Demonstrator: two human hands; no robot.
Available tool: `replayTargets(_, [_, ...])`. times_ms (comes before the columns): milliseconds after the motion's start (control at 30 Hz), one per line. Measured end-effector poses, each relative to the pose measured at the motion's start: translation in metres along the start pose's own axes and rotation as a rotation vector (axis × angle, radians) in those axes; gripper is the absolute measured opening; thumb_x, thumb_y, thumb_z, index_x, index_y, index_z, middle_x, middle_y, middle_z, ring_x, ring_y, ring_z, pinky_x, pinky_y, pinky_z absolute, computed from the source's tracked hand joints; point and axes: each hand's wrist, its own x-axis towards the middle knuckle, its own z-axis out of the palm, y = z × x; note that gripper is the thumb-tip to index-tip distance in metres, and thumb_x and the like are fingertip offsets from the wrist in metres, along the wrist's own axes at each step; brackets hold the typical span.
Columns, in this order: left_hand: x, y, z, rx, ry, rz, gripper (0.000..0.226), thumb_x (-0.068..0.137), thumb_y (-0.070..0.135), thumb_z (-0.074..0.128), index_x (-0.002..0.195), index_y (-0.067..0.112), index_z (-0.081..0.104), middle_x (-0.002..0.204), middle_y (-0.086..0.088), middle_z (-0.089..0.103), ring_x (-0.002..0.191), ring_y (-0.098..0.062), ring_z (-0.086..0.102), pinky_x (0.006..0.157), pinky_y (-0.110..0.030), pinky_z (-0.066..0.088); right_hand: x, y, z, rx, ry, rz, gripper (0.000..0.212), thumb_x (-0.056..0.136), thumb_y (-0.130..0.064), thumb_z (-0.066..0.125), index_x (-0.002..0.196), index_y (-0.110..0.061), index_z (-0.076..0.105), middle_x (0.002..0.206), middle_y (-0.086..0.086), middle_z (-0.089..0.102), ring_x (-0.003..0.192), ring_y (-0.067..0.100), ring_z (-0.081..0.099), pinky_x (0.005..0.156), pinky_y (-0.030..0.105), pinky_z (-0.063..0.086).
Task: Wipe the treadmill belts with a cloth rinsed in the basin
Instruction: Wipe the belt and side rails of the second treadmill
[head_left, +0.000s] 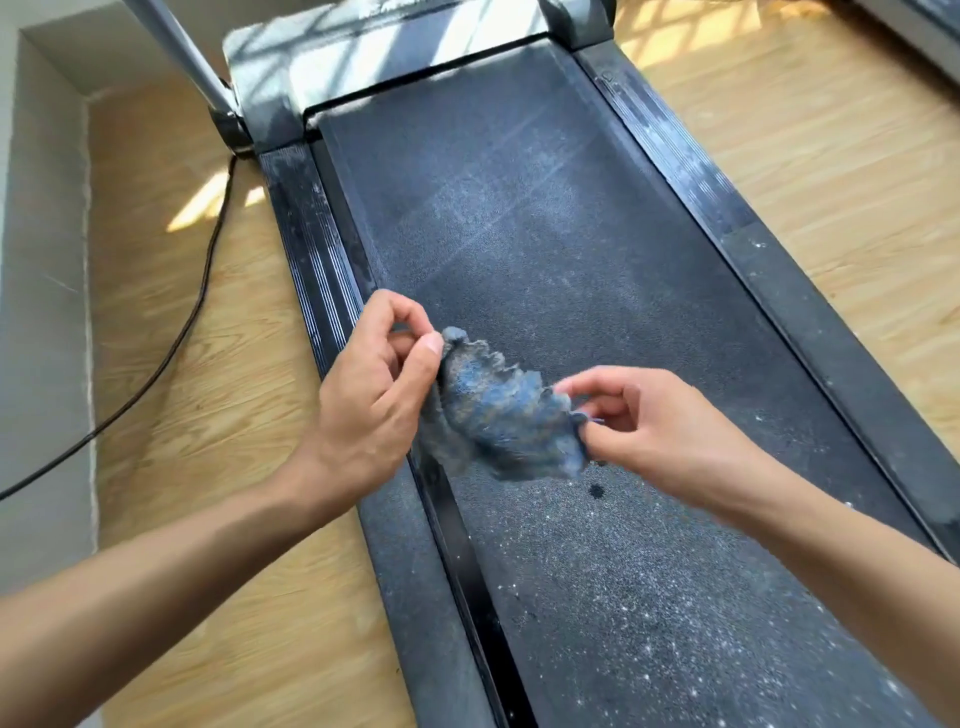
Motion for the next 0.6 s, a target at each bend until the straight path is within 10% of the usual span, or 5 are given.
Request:
replayTargets(200, [0.004, 0.013, -0.003, 0.275, -0.123, 0.184, 0.007, 0.110, 0.022, 0.050, 0.108, 0.018, 0.045, 0.063, -0.006, 0.051, 0.052, -0.024, 0.039, 0.051, -0.031, 0.032, 0.003, 0.002, 0.002, -0.463, -0.117, -0.134, 0.017, 0.086, -0.016, 0.062, 0.093, -0.028, 0.071, 0.084, -0.008, 0.074, 0.080, 0.012, 0.072, 0.078, 0.040, 0.057])
replayTargets(367, [0.005, 0.025, 0.008, 0.138, -0.270, 0.188, 0.008, 0.109, 0.029, 0.047, 0.107, 0.022, 0.044, 0.068, 0.006, 0.059, 0.052, -0.012, 0.044, 0.053, -0.022, 0.034, 0.011, -0.009, 0.023, 0.122, -0.255, -0.143, 0.064, 0.079, -0.022, 0.093, 0.133, -0.027, 0.059, 0.128, -0.007, 0.071, 0.125, 0.011, 0.065, 0.115, 0.038, 0.045])
replayTargets(600, [0.010, 0.031, 0.005, 0.234, -0.213, 0.277, 0.006, 0.111, 0.027, 0.046, 0.108, 0.023, 0.043, 0.069, 0.006, 0.053, 0.052, -0.013, 0.040, 0.052, -0.020, 0.030, 0.016, -0.025, 0.045, 0.071, -0.198, -0.188, 0.036, 0.082, -0.026, 0.091, 0.087, -0.001, 0.065, 0.071, 0.003, 0.062, 0.068, 0.009, 0.052, 0.064, 0.038, 0.050])
